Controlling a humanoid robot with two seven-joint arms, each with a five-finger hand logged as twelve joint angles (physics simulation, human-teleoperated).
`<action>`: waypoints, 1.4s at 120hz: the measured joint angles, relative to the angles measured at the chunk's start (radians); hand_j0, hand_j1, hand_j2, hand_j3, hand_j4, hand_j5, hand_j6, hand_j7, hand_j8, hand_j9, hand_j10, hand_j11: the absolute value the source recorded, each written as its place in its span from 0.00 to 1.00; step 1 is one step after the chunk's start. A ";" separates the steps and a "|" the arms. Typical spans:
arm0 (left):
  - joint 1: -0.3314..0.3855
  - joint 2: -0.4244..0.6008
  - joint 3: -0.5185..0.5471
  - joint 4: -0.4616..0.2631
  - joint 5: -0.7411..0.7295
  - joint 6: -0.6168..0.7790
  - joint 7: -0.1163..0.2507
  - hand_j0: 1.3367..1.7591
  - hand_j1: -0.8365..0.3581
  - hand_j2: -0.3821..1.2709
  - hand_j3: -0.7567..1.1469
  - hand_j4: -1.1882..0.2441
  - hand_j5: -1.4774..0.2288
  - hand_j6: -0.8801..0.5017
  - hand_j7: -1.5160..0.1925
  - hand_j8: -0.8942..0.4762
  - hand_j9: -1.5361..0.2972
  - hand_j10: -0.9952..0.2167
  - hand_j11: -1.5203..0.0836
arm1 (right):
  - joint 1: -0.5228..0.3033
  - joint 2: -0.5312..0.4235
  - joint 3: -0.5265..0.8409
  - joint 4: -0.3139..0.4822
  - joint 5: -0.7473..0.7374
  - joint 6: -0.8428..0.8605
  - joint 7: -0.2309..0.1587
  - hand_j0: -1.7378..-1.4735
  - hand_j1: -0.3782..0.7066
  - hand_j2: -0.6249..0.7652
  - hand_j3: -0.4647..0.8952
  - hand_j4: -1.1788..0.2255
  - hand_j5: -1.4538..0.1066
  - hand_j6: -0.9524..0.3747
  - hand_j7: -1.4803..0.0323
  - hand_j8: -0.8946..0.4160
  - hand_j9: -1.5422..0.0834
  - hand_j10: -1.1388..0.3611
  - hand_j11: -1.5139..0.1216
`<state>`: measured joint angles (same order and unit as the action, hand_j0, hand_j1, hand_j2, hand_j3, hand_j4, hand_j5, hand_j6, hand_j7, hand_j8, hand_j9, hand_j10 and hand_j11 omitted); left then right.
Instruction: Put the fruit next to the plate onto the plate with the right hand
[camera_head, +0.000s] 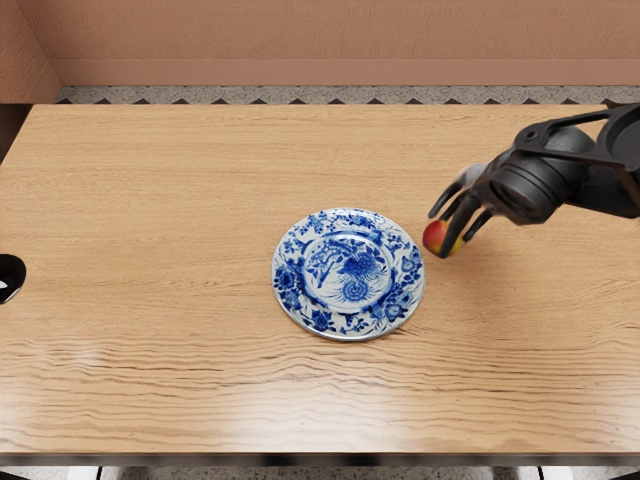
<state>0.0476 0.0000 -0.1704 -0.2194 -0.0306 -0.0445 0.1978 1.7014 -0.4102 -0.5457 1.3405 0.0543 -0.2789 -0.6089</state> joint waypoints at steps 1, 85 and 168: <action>0.000 0.000 0.000 0.000 0.000 0.000 0.000 0.76 0.99 0.23 0.40 0.83 0.87 0.64 0.89 0.65 0.84 0.82 0.95 | 0.000 -0.002 0.004 0.000 0.000 0.003 0.000 0.30 0.69 0.90 0.34 0.26 0.18 0.42 0.25 0.41 0.23 0.24 0.21; 0.000 0.000 0.000 0.000 0.000 0.000 0.000 0.76 0.99 0.23 0.40 0.83 0.87 0.64 0.89 0.65 0.84 0.82 0.95 | -0.026 0.060 0.184 0.013 -0.003 0.086 -0.001 0.30 0.68 0.89 0.34 0.24 0.15 0.42 0.23 0.40 0.22 0.19 0.20; -0.012 0.000 0.001 0.000 0.000 -0.002 0.000 0.76 0.99 0.23 0.40 0.83 0.87 0.64 0.89 0.65 0.84 0.82 0.95 | -0.474 -0.489 0.824 0.026 -0.114 0.776 -0.002 0.30 0.12 0.47 0.34 0.77 0.84 0.66 0.89 0.63 0.86 0.69 0.84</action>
<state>0.0358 0.0000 -0.1694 -0.2194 -0.0306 -0.0465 0.1978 1.2274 -0.8993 0.2779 1.3662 -0.0596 0.4970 -0.6109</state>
